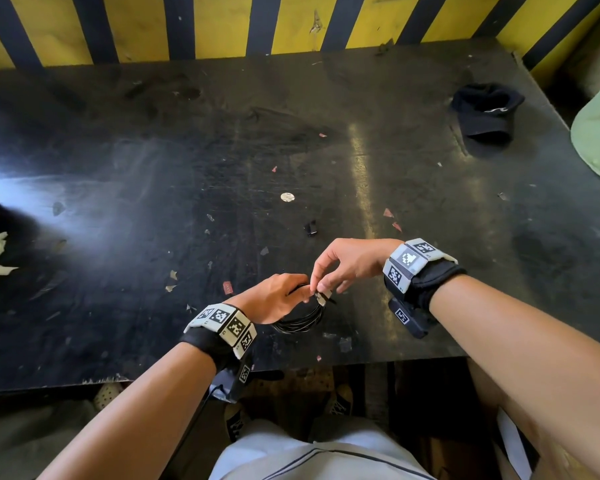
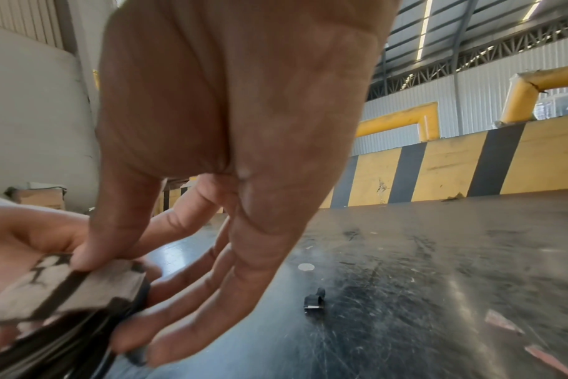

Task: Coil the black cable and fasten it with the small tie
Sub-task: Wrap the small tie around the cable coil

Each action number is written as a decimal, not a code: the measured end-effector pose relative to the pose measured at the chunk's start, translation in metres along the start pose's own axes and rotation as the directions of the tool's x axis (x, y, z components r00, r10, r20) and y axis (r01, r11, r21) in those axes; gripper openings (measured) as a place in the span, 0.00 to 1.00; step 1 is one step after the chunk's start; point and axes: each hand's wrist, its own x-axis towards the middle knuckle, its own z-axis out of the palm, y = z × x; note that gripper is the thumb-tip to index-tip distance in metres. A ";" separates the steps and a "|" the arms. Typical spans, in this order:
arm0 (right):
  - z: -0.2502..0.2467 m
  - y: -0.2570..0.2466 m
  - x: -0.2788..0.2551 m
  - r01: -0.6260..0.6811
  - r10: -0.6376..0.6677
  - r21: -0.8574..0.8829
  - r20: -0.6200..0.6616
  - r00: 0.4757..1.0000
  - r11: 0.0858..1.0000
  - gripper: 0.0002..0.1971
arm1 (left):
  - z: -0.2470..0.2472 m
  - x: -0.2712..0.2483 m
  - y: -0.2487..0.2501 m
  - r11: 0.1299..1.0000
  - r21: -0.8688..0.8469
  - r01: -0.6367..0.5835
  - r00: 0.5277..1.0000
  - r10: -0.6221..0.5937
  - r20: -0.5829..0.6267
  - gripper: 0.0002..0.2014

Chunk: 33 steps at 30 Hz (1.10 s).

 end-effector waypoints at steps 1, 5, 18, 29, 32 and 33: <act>0.002 0.001 0.001 0.011 -0.011 0.014 -0.012 1.000 1.000 0.05 | 0.000 0.000 0.000 1.000 -0.003 0.004 1.000 -0.004 -0.006 0.13; 0.011 0.009 0.004 0.033 -0.021 0.091 -0.135 0.991 0.995 0.08 | 0.001 -0.002 -0.002 1.000 -0.009 0.025 0.999 -0.025 -0.039 0.15; 0.031 0.033 0.003 0.079 0.040 0.327 -0.340 0.939 0.942 0.16 | 0.009 0.006 -0.011 0.987 -0.157 0.018 0.999 -0.026 -0.045 0.16; 0.030 0.041 0.007 0.010 0.107 0.433 -0.245 0.964 0.901 0.18 | 0.010 0.011 -0.011 0.989 -0.145 0.006 0.999 -0.011 -0.037 0.17; 0.032 0.041 0.008 0.002 0.114 0.449 -0.231 0.966 0.894 0.18 | 0.010 0.012 -0.013 0.991 -0.135 -0.008 0.999 0.001 -0.053 0.17; 0.032 0.041 0.009 -0.001 0.117 0.456 -0.226 0.967 0.890 0.18 | 0.009 0.013 -0.013 0.992 -0.125 -0.012 0.998 0.004 -0.062 0.17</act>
